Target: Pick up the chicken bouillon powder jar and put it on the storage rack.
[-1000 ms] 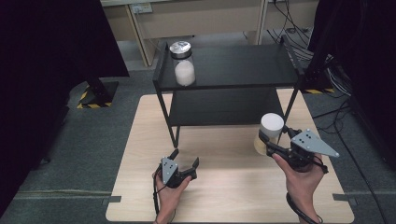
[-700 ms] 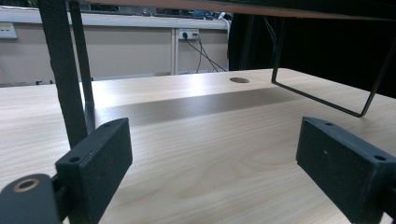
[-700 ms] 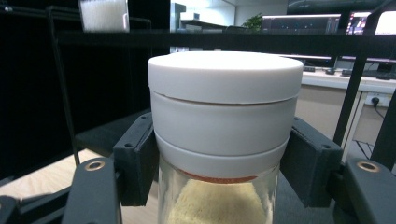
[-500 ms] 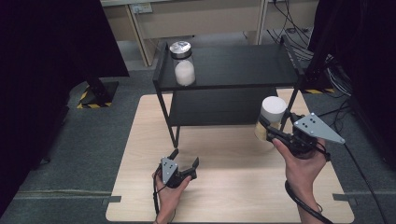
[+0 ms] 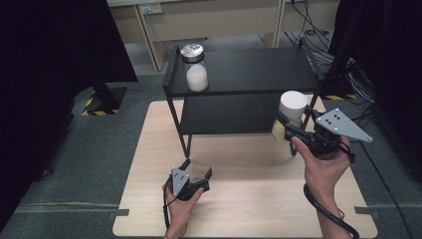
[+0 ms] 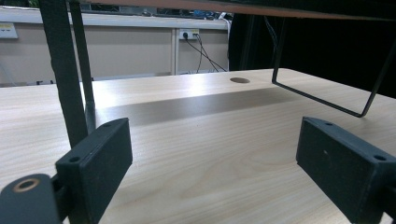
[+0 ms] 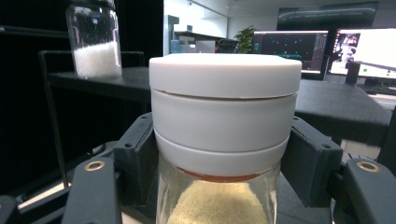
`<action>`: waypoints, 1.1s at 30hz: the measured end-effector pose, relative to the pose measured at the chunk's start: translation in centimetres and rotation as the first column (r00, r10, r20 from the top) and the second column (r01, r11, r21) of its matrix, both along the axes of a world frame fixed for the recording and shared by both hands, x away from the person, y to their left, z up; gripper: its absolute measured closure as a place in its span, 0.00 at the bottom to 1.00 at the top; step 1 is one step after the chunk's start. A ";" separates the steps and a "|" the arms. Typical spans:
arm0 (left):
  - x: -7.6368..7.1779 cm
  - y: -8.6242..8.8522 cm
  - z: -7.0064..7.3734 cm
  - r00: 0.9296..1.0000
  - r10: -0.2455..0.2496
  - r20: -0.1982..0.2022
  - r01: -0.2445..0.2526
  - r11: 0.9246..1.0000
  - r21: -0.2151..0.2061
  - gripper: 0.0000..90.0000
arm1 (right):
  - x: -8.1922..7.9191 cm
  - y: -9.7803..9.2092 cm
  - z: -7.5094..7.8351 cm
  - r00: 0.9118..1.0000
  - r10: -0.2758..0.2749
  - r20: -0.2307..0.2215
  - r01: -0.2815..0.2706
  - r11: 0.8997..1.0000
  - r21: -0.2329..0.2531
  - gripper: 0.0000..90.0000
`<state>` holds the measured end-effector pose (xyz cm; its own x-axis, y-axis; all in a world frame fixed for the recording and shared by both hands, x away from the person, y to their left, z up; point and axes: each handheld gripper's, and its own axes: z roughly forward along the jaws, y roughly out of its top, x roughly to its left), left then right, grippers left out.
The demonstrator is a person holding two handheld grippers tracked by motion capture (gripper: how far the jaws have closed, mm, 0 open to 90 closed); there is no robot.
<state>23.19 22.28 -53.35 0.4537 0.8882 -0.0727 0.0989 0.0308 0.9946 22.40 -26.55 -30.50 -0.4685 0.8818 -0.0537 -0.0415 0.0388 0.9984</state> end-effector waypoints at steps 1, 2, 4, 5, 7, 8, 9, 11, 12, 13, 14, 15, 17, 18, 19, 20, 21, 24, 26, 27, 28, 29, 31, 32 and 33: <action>0.0 0.0 0.0 1.000 0.000 0.000 0.000 1.000 0.001 0.11 | 0.1 0.0 0.2 1.000 0.000 0.002 0.000 1.000 0.002 0.39; 0.0 0.0 0.0 1.000 0.000 0.000 0.000 1.000 0.001 0.11 | 0.1 0.1 0.5 1.000 0.000 0.004 0.000 1.000 0.005 0.39; 0.0 0.0 0.0 1.000 0.000 0.000 0.000 1.000 0.001 0.11 | 0.2 0.3 1.0 1.000 -0.002 0.013 0.002 1.000 0.004 0.39; 0.0 0.0 0.0 1.000 -0.001 0.000 0.001 1.000 0.000 0.11 | 0.3 0.3 1.3 1.000 -0.002 0.018 0.001 1.000 0.004 0.39; 0.0 0.0 0.0 1.000 0.000 -0.001 0.000 1.000 -0.002 0.11 | 0.4 0.5 2.0 1.000 -0.003 0.021 0.003 1.000 0.006 0.39; 0.0 0.0 0.0 1.000 0.000 -0.001 0.000 1.000 -0.003 0.11 | 0.5 0.5 2.3 1.000 -0.005 0.026 0.005 1.000 0.011 0.39; 0.0 0.0 0.0 1.000 0.000 -0.001 0.000 1.000 -0.003 0.11 | 0.6 0.6 2.6 1.000 -0.007 0.030 0.006 1.000 0.015 0.39; 0.0 0.0 0.0 1.000 0.000 0.000 0.000 1.000 -0.002 0.11 | 0.8 0.7 3.2 0.999 -0.009 0.036 0.008 1.000 0.021 0.39; 0.0 0.1 0.0 1.000 -0.001 -0.002 0.001 1.000 0.000 0.11 | 0.9 0.8 3.5 0.999 -0.009 0.040 0.008 1.000 0.019 0.39; 0.0 0.1 0.0 1.000 -0.001 -0.002 0.001 1.000 0.000 0.11 | 1.0 0.8 3.8 0.999 -0.011 0.043 0.010 1.000 0.021 0.39; 0.0 0.1 0.0 1.000 -0.001 -0.002 0.001 1.000 0.000 0.11 | 1.2 0.9 4.4 0.999 -0.014 0.048 0.013 1.000 0.025 0.39; 0.0 0.1 0.0 1.000 -0.001 -0.002 0.001 1.000 0.000 0.11 | 1.2 1.0 4.6 0.999 -0.014 0.050 0.013 1.000 0.026 0.39; 0.0 0.1 0.0 1.000 -0.001 -0.002 0.001 1.000 0.001 0.11 | 1.4 1.1 5.2 0.999 -0.016 0.050 0.015 0.999 0.031 0.39; 0.0 0.1 0.0 1.000 -0.001 -0.002 0.001 1.000 0.001 0.11 | 1.4 1.1 5.4 0.999 -0.017 0.050 0.016 0.999 0.029 0.39; 0.0 0.1 0.0 1.000 -0.001 -0.002 0.001 1.000 0.002 0.11 | 1.5 1.2 5.6 0.999 -0.018 0.051 0.016 0.999 0.030 0.39; 0.0 0.1 0.0 1.000 -0.001 -0.002 0.001 1.000 0.001 0.11 | 1.6 1.2 5.9 0.998 -0.017 0.053 0.016 0.999 0.028 0.39; 0.0 0.1 0.0 1.000 -0.001 -0.002 0.001 1.000 0.001 0.11 | 1.7 1.3 6.1 0.998 -0.017 0.052 0.015 0.999 0.028 0.39; 0.0 0.1 0.0 1.000 -0.002 -0.003 0.002 1.000 -0.001 0.11 | 2.1 1.4 6.6 0.999 -0.018 0.050 0.017 0.999 0.035 0.39; 0.0 0.1 0.0 1.000 -0.001 -0.003 0.001 1.000 -0.001 0.11 | 2.3 1.6 6.8 0.999 -0.019 0.050 0.017 0.999 0.035 0.39; 0.0 0.1 0.0 1.000 -0.001 -0.002 0.001 1.000 -0.002 0.11 | 2.4 1.6 7.0 0.999 -0.019 0.048 0.017 0.999 0.033 0.39; 0.0 0.1 0.0 1.000 -0.001 -0.002 0.001 1.000 -0.002 0.11 | 2.5 1.7 7.1 0.999 -0.018 0.047 0.017 0.999 0.034 0.39; 0.0 0.1 0.0 1.000 -0.001 -0.002 0.001 1.000 -0.002 0.11 | 2.6 1.8 7.2 0.999 -0.017 0.045 0.016 0.999 0.034 0.39; 0.0 0.1 0.0 1.000 -0.001 -0.001 0.001 1.000 -0.002 0.11 | 2.8 2.0 7.4 0.999 -0.018 0.045 0.016 0.999 0.033 0.39; 0.0 0.1 0.0 1.000 -0.001 -0.001 0.001 1.000 -0.001 0.11 | 2.9 2.0 7.6 0.999 -0.019 0.045 0.018 0.999 0.031 0.39; 0.0 0.1 0.0 1.000 -0.002 -0.001 0.002 1.000 -0.002 0.11 | 3.0 2.1 7.7 0.999 -0.020 0.044 0.019 0.999 0.031 0.39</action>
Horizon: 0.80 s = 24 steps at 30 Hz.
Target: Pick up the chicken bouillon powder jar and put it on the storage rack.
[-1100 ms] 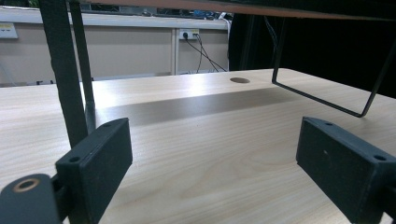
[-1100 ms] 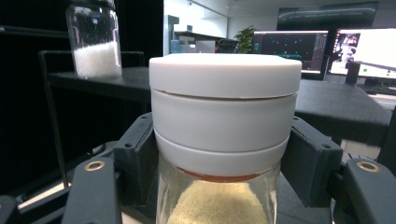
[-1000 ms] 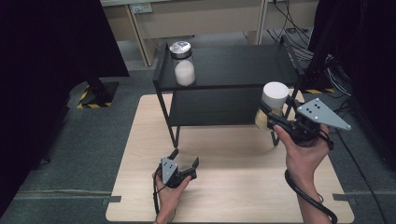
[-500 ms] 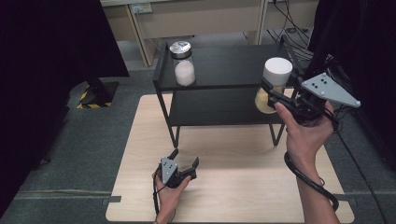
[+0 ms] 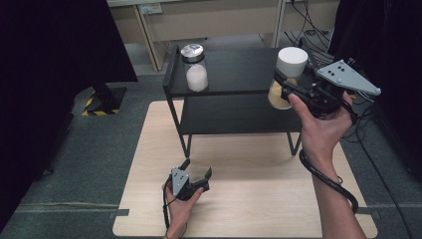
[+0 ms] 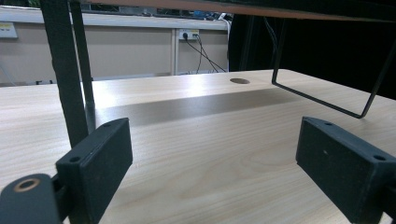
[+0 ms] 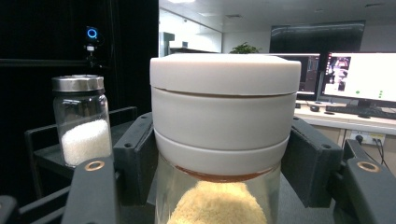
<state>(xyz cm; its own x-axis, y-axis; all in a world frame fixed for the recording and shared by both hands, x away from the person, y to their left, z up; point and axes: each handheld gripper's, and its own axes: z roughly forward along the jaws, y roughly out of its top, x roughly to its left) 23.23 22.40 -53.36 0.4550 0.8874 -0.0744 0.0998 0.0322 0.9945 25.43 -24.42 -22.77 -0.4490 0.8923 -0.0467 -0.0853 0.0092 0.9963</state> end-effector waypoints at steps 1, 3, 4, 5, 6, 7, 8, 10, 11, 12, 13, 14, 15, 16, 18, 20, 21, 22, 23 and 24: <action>0.0 0.0 0.0 1.000 0.000 0.000 0.000 1.000 0.000 0.11 | 0.1 0.1 0.1 1.000 -0.002 -0.001 0.002 1.000 0.000 0.39; 0.0 0.0 0.0 1.000 0.000 -0.001 0.000 1.000 0.000 0.11 | 0.4 0.2 0.5 1.000 -0.002 -0.005 0.002 1.000 0.002 0.39; 0.0 0.0 0.0 1.000 0.000 0.000 0.000 1.000 0.000 0.11 | 0.6 0.2 0.6 1.000 -0.003 -0.007 0.003 1.000 0.005 0.39; 0.0 0.0 0.0 1.000 0.000 0.001 0.000 1.000 0.000 0.11 | 0.7 0.2 0.7 1.000 -0.005 -0.008 0.005 1.000 0.006 0.39; 0.0 0.0 0.0 1.000 0.001 0.002 -0.001 1.000 -0.001 0.11 | 0.8 0.3 0.8 1.000 -0.007 -0.009 0.007 1.000 0.007 0.39; 0.0 0.0 0.0 1.000 0.001 0.001 -0.001 1.000 -0.002 0.11 | 1.0 0.3 1.0 1.000 -0.009 -0.010 0.009 1.000 0.005 0.39; 0.0 0.0 0.0 1.000 0.000 0.000 0.000 1.000 -0.002 0.11 | 1.1 0.4 1.1 1.000 -0.012 -0.013 0.012 1.000 0.006 0.39; 0.0 0.0 0.0 1.000 0.000 0.000 0.000 1.000 -0.002 0.11 | 1.5 0.4 1.4 1.000 -0.018 -0.018 0.019 1.000 0.010 0.39; 0.0 0.0 0.0 1.000 0.000 -0.001 0.000 1.000 -0.001 0.11 | 1.7 0.4 1.5 1.000 -0.022 -0.019 0.022 1.000 0.012 0.39; 0.0 0.0 0.0 1.000 0.000 -0.001 0.000 1.000 -0.001 0.11 | 1.8 0.5 1.6 0.999 -0.027 -0.025 0.027 1.000 0.012 0.39; 0.0 0.0 0.0 1.000 -0.001 -0.001 0.001 1.000 0.000 0.11 | 2.0 0.5 1.7 0.999 -0.034 -0.031 0.034 0.999 0.012 0.39; 0.0 0.0 0.0 1.000 -0.001 -0.001 0.001 1.000 0.001 0.11 | 2.2 0.5 1.8 0.999 -0.041 -0.034 0.042 0.999 0.012 0.39; 0.0 0.0 0.0 1.000 -0.002 -0.001 0.002 1.000 0.000 0.11 | 2.4 0.6 1.9 0.998 -0.047 -0.036 0.047 0.999 0.011 0.39; 0.0 0.0 0.0 1.000 -0.002 -0.001 0.002 1.000 0.000 0.11 | 2.5 0.6 2.0 0.998 -0.052 -0.039 0.053 0.999 0.011 0.39; 0.1 0.0 0.0 1.000 -0.002 -0.001 0.002 1.000 -0.002 0.11 | 2.8 0.5 2.1 0.997 -0.063 -0.043 0.064 0.998 0.019 0.38; 0.1 0.0 0.0 1.000 -0.002 -0.002 0.002 1.000 -0.002 0.11 | 3.1 0.6 2.3 0.996 -0.079 -0.044 0.079 0.997 0.017 0.38; 0.1 0.0 0.0 1.000 -0.002 -0.002 0.002 1.000 -0.002 0.11 | 3.3 0.6 2.4 0.995 -0.084 -0.045 0.085 0.996 0.013 0.38; 0.1 0.0 0.0 1.000 -0.002 -0.001 0.002 1.000 -0.002 0.11 | 3.5 0.6 2.4 0.995 -0.090 -0.046 0.091 0.996 0.014 0.38; 0.1 0.1 0.0 1.000 -0.002 -0.001 0.002 1.000 -0.002 0.11 | 3.6 0.5 2.5 0.995 -0.093 -0.047 0.094 0.995 0.016 0.39; 0.1 0.1 0.0 1.000 -0.002 -0.002 0.002 1.000 -0.003 0.11 | 3.8 0.5 2.5 0.994 -0.095 -0.048 0.096 0.995 0.017 0.38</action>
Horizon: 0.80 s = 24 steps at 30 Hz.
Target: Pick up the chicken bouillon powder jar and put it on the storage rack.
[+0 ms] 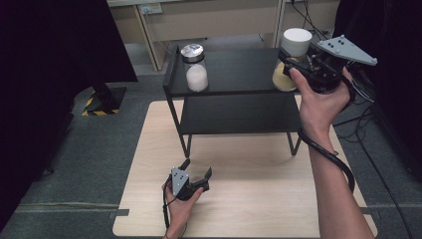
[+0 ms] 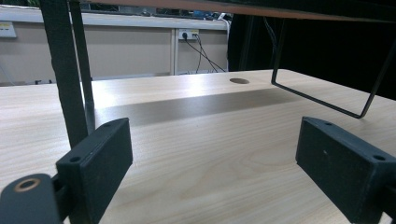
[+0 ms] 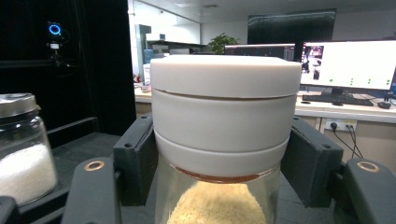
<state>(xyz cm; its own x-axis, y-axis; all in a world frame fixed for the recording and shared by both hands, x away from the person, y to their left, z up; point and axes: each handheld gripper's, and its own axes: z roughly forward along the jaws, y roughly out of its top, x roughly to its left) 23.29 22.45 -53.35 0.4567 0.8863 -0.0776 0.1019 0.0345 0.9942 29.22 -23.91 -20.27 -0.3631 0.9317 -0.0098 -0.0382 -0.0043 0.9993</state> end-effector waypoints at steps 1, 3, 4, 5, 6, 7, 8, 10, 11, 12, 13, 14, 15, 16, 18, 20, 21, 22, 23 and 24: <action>0.0 0.0 0.0 1.000 0.000 -0.001 0.000 1.000 0.000 0.11 | 0.2 0.0 0.0 1.000 -0.002 0.000 0.002 1.000 -0.003 0.38; 0.0 0.0 0.0 1.000 0.000 0.000 0.000 1.000 0.000 0.11 | 0.5 0.0 0.0 1.000 -0.010 -0.003 0.010 1.000 0.002 0.38; 0.0 0.0 0.0 1.000 0.000 0.000 0.000 1.000 0.000 0.11 | 0.6 0.0 0.1 1.000 -0.013 -0.006 0.013 1.000 -0.001 0.38; 0.0 0.0 0.0 1.000 -0.001 0.000 0.001 1.000 -0.001 0.11 | 0.7 0.1 0.1 1.000 -0.017 -0.007 0.017 1.000 -0.008 0.38; 0.0 0.0 0.0 1.000 -0.001 0.000 0.001 1.000 0.000 0.11 | 0.8 0.2 0.1 1.000 -0.021 -0.009 0.021 1.000 -0.013 0.38; 0.0 0.0 0.0 1.000 -0.001 -0.001 0.001 1.000 0.000 0.11 | 0.9 0.2 0.0 1.000 -0.023 -0.011 0.023 1.000 -0.016 0.38; 0.0 0.0 0.0 1.000 -0.001 0.000 0.001 1.000 0.000 0.11 | 1.0 0.2 0.0 1.000 -0.024 -0.010 0.024 1.000 -0.017 0.38; 0.0 0.0 0.0 1.000 -0.001 0.000 0.001 1.000 0.000 0.11 | 1.1 0.2 -0.2 1.000 -0.024 -0.007 0.024 1.000 -0.013 0.38; 0.0 0.0 0.0 1.000 -0.001 0.000 0.001 1.000 0.000 0.11 | 1.1 0.2 -0.1 1.000 -0.025 -0.007 0.025 1.000 -0.015 0.38; 0.0 0.0 0.0 1.000 -0.001 0.000 0.001 1.000 0.001 0.11 | 1.1 0.2 -0.2 1.000 -0.026 -0.004 0.026 0.999 -0.020 0.38; 0.0 0.0 0.0 1.000 0.000 0.000 0.000 1.000 0.001 0.11 | 1.1 0.2 -0.2 1.000 -0.024 -0.001 0.024 0.999 -0.025 0.38; 0.0 0.0 0.0 1.000 0.000 0.001 0.000 1.000 0.001 0.11 | 1.1 0.3 -0.3 1.000 -0.026 0.003 0.026 0.999 -0.024 0.38; 0.0 0.0 0.0 1.000 0.000 0.001 0.000 1.000 0.000 0.11 | 1.1 0.3 -0.4 1.000 -0.026 0.007 0.026 0.999 -0.027 0.38; 0.0 0.0 0.0 1.000 0.000 0.000 0.000 1.000 -0.001 0.11 | 1.1 0.4 -0.4 1.000 -0.024 0.010 0.025 0.999 -0.031 0.38; 0.0 0.0 0.0 1.000 0.000 0.000 0.000 1.000 -0.001 0.11 | 1.1 0.4 -0.5 1.000 -0.023 0.014 0.024 0.999 -0.038 0.38; 0.0 0.0 0.0 1.000 0.000 0.000 0.000 1.000 0.000 0.11 | 1.0 0.5 -0.5 1.000 -0.025 0.016 0.026 0.999 -0.042 0.38; 0.0 0.0 0.0 1.000 0.000 0.000 0.000 1.000 0.000 0.11 | 1.1 0.5 -0.5 1.000 -0.022 0.016 0.022 0.999 -0.043 0.38; 0.0 0.0 0.0 1.000 0.000 0.000 0.000 1.000 0.000 0.11 | 1.0 0.5 -0.5 1.000 -0.023 0.016 0.024 0.999 -0.042 0.38; 0.0 0.0 0.0 1.000 0.000 0.000 0.000 1.000 0.000 0.11 | 1.0 0.6 -0.5 1.000 -0.025 0.017 0.026 0.999 -0.044 0.38; 0.0 0.0 0.0 1.000 0.000 0.001 0.000 1.000 0.001 0.11 | 1.0 0.6 -0.5 1.000 -0.024 0.016 0.025 0.999 -0.042 0.37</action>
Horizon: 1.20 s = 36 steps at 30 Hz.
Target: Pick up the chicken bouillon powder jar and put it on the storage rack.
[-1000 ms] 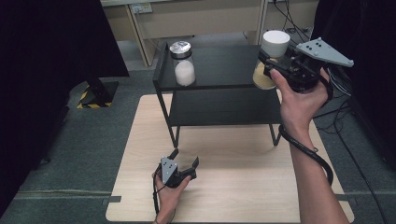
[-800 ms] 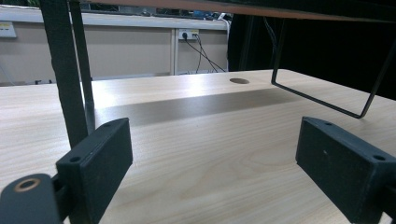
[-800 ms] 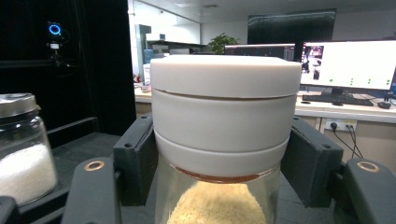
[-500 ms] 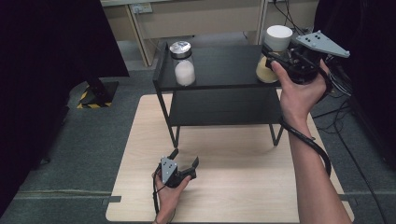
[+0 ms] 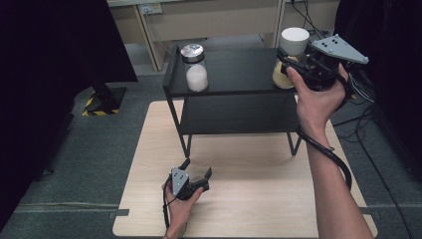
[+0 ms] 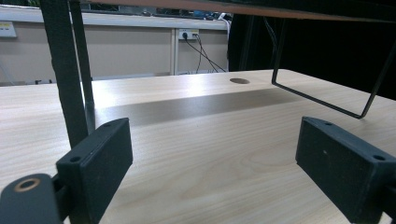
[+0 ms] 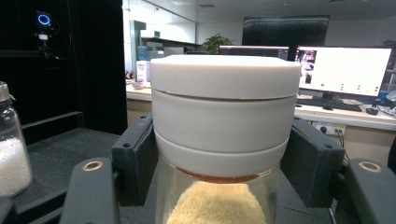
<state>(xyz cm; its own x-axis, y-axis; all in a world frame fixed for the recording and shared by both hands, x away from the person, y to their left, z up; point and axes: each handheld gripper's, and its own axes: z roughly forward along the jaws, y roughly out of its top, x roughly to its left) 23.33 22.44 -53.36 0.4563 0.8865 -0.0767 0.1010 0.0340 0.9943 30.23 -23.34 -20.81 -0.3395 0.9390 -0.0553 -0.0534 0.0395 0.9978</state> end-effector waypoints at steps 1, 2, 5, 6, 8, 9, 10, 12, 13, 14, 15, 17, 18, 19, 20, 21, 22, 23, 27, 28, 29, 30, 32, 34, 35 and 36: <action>0.0 0.0 0.0 1.000 0.000 0.000 0.000 1.000 0.000 0.11 | 0.0 0.0 0.0 1.000 -0.001 0.000 0.001 1.000 0.000 0.37; 0.0 0.0 0.0 1.000 0.000 0.000 0.000 1.000 0.000 0.11 | 0.0 0.0 0.0 1.000 -0.002 -0.002 0.002 1.000 0.000 0.36; 0.0 0.0 0.0 1.000 0.000 0.000 0.000 1.000 0.000 0.11 | 0.0 -0.2 0.0 1.000 0.002 -0.004 -0.002 1.000 0.005 0.34; 0.0 0.0 0.0 1.000 0.000 0.001 0.000 1.000 0.001 0.11 | 0.0 -0.2 0.1 1.000 0.004 -0.010 -0.004 1.000 0.004 0.31; 0.0 0.0 0.0 1.000 0.000 0.001 0.000 1.000 0.003 0.11 | 0.0 -0.4 0.2 1.000 0.016 -0.022 -0.016 1.000 0.014 0.25; 0.0 0.0 0.0 1.000 0.000 0.001 0.000 1.000 0.002 0.11 | 0.0 -0.5 0.1 1.000 0.020 -0.024 -0.020 1.000 0.019 0.23; 0.0 0.0 0.0 1.000 0.000 0.001 0.000 1.000 0.000 0.11 | 0.0 -0.6 0.1 0.999 0.025 -0.030 -0.025 0.999 0.022 0.20; 0.0 0.0 0.0 1.000 0.001 0.000 -0.001 1.000 -0.001 0.11 | -0.1 -0.8 0.1 0.999 0.032 -0.032 -0.031 0.999 0.030 0.16; 0.0 0.0 0.0 1.000 0.000 0.001 0.000 1.000 0.000 0.11 | -0.1 -1.0 0.0 0.999 0.034 -0.029 -0.033 0.999 0.033 0.15; 0.0 0.0 0.0 1.000 0.000 0.001 0.000 1.000 0.003 0.11 | -0.2 -1.1 0.0 0.999 0.038 -0.030 -0.037 0.999 0.030 0.13; 0.0 0.0 0.0 1.000 0.000 0.001 0.000 1.000 0.005 0.11 | -0.3 -1.3 0.1 0.999 0.041 -0.035 -0.040 0.999 0.026 0.12; 0.0 0.0 0.0 1.000 0.000 0.001 0.000 1.000 0.004 0.11 | -0.5 -1.6 0.0 0.998 0.051 -0.035 -0.050 0.998 0.024 0.11; 0.0 0.0 0.0 1.000 0.000 0.001 0.000 1.000 0.003 0.11 | -0.6 -1.8 -0.1 0.998 0.056 -0.034 -0.056 0.998 0.020 0.11; 0.0 0.0 0.0 1.000 0.000 0.001 0.000 1.000 0.003 0.11 | -0.7 -1.9 -0.2 0.998 0.060 -0.035 -0.059 0.998 0.016 0.10; 0.0 0.0 0.0 1.000 0.001 0.001 -0.001 1.000 0.004 0.11 | -0.8 -2.0 -0.2 0.997 0.063 -0.035 -0.062 0.998 0.015 0.10; 0.0 -0.1 0.0 1.000 0.001 0.001 -0.001 1.000 0.005 0.11 | -0.9 -2.2 -0.3 0.997 0.067 -0.031 -0.067 0.998 0.014 0.10; 0.0 -0.1 0.0 1.000 0.001 0.001 -0.001 1.000 0.006 0.11 | -1.0 -2.4 -0.4 0.997 0.071 -0.031 -0.071 0.997 0.016 0.10; 0.0 -0.1 0.1 1.000 0.000 0.001 0.000 1.000 0.008 0.11 | -1.1 -2.6 -0.6 0.997 0.076 -0.030 -0.075 0.997 0.021 0.10; 0.0 -0.1 0.1 1.000 0.001 0.000 -0.001 1.000 0.006 0.11 | -1.6 -3.0 -0.9 0.996 0.090 -0.023 -0.090 0.996 0.017 0.09; 0.0 -0.1 0.1 1.000 0.001 0.001 -0.001 1.000 0.007 0.11 | -1.7 -3.2 -0.9 0.995 0.096 -0.023 -0.096 0.995 0.021 0.09; 0.0 -0.1 0.1 1.000 0.001 0.001 -0.001 1.000 0.008 0.11 | -1.8 -3.3 -1.0 0.995 0.099 -0.024 -0.099 0.995 0.019 0.09; 0.0 -0.1 0.1 1.000 0.001 0.000 -0.001 1.000 0.008 0.11 | -1.8 -3.3 -1.0 0.995 0.099 -0.025 -0.099 0.995 0.017 0.09; 0.0 -0.1 0.0 1.000 0.001 0.001 -0.001 1.000 0.005 0.11 | -2.0 -3.5 -1.3 0.994 0.109 -0.023 -0.108 0.994 0.024 0.09; 0.0 -0.1 0.0 1.000 0.001 0.000 -0.001 1.000 0.005 0.11 | -2.1 -3.6 -1.5 0.993 0.115 -0.018 -0.114 0.993 0.023 0.09; 0.0 -0.1 0.0 1.000 0.001 0.000 -0.001 1.000 0.005 0.11 | -2.2 -3.6 -1.6 0.993 0.117 -0.016 -0.117 0.993 0.024 0.08; 0.0 -0.1 0.0 1.000 0.001 0.001 -0.001 1.000 0.006 0.11 | -2.3 -3.7 -1.7 0.992 0.126 -0.015 -0.125 0.992 0.030 0.08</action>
<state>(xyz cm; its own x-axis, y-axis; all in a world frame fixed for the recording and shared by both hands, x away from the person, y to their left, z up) 23.29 22.38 -53.31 0.4555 0.8875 -0.0707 0.1003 0.0277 0.9946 27.94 -27.08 -22.52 -0.4554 0.8900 -0.0224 -0.0397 0.0048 0.9992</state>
